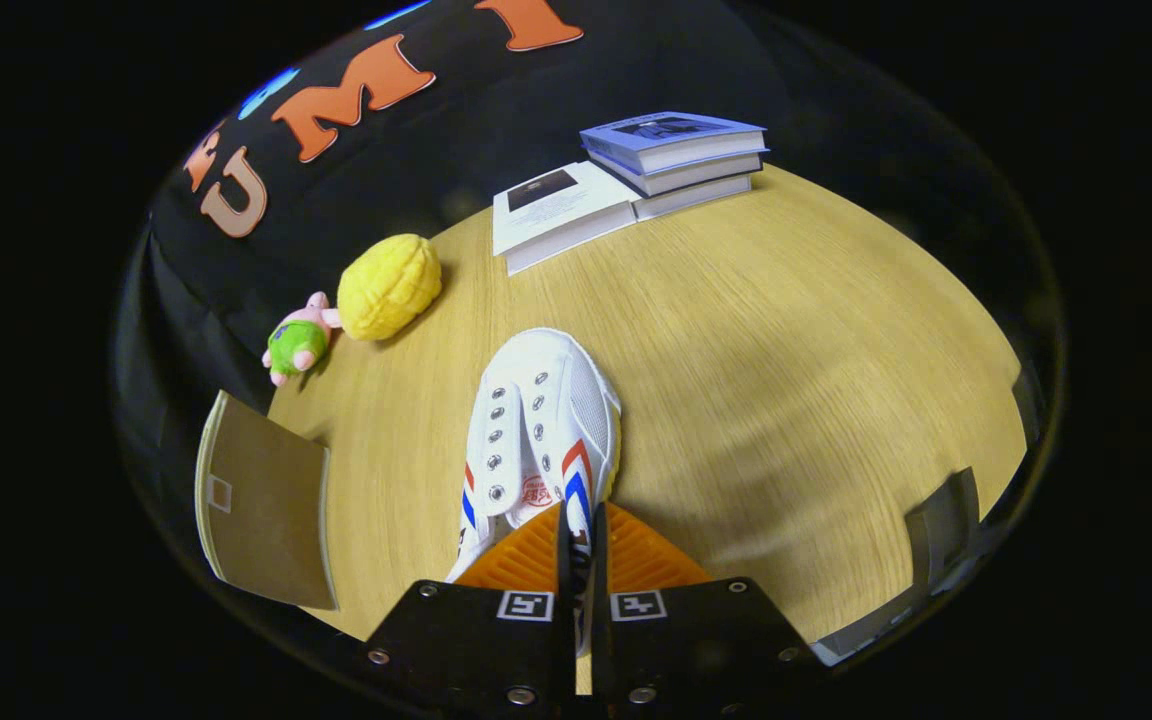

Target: Open the storage box then place both shoes into the box .Put the left shoe in first, then the right shoe, with the right side of both shoes facing outward in a uniform manner.

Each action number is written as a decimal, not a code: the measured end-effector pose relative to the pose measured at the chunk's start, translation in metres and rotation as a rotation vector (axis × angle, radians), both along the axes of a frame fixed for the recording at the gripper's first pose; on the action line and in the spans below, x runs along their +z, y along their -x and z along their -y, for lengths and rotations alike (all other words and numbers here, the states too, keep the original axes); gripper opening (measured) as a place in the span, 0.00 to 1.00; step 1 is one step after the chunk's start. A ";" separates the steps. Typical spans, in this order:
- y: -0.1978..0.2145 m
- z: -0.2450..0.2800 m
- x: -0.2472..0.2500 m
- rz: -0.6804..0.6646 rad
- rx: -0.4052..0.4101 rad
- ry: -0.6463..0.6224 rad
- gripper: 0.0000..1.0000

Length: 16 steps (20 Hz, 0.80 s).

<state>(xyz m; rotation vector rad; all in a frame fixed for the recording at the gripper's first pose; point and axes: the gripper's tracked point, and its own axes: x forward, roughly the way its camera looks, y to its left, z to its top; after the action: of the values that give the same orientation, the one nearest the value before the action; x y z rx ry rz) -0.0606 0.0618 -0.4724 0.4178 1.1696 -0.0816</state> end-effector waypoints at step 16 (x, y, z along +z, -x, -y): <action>-0.047 -0.199 0.144 0.171 0.274 -0.101 0.06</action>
<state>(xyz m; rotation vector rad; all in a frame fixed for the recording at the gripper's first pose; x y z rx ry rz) -0.0141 0.2610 -0.3287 0.3430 1.0546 0.2478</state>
